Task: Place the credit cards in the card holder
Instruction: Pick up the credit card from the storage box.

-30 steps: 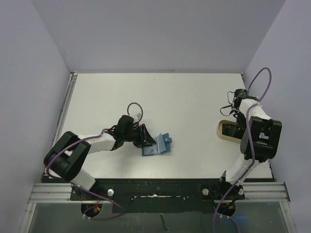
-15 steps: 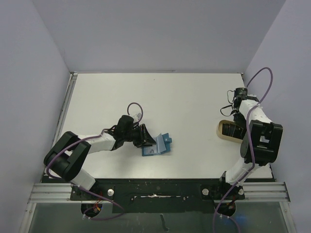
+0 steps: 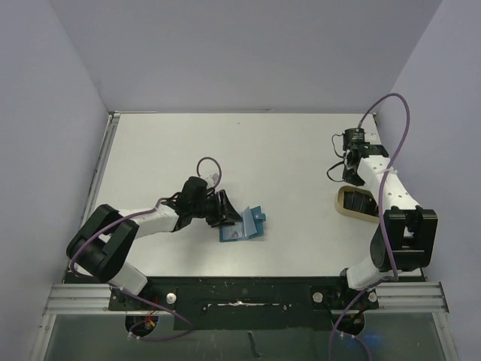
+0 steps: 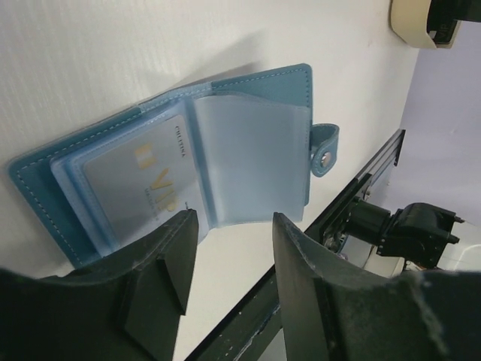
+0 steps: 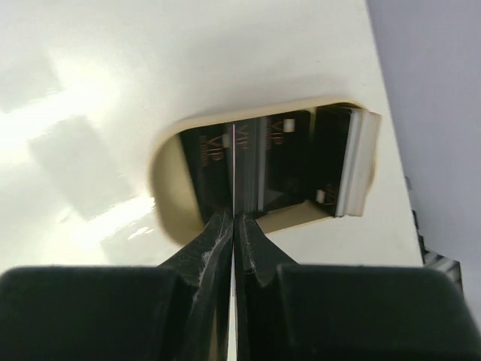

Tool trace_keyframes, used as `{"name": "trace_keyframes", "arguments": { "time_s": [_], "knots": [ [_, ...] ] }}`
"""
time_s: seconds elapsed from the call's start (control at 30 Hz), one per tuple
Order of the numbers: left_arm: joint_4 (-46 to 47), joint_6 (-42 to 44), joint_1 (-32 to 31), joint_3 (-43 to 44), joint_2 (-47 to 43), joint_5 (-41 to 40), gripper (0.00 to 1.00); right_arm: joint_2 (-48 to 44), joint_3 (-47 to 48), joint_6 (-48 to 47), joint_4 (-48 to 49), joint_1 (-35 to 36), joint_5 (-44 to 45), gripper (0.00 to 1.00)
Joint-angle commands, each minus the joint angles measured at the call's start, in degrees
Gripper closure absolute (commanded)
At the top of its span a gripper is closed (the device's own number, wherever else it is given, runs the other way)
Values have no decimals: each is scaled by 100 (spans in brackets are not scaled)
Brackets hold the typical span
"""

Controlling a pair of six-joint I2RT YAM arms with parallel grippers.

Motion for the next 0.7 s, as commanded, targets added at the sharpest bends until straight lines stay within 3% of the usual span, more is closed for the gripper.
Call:
{"name": "trace_keyframes", "arguments": {
  "time_s": [0.0,0.13,0.43,0.67],
  "knots": [
    [-118,115,-17,369,-498,-210,56,-566,402,284,-92,663,-326,100],
    [-393,115,-9,453,-893,-357,48,-968,398,384,71,1223,-778,100],
    [-610,123,56,617,-2010,-504,47,-2388,-758,1052,1908,2027,-3061,100],
    [-116,-326,64,544,-2545,-365,49,-3071,-1820,2034,3424,2309,-4552,100]
  ]
}}
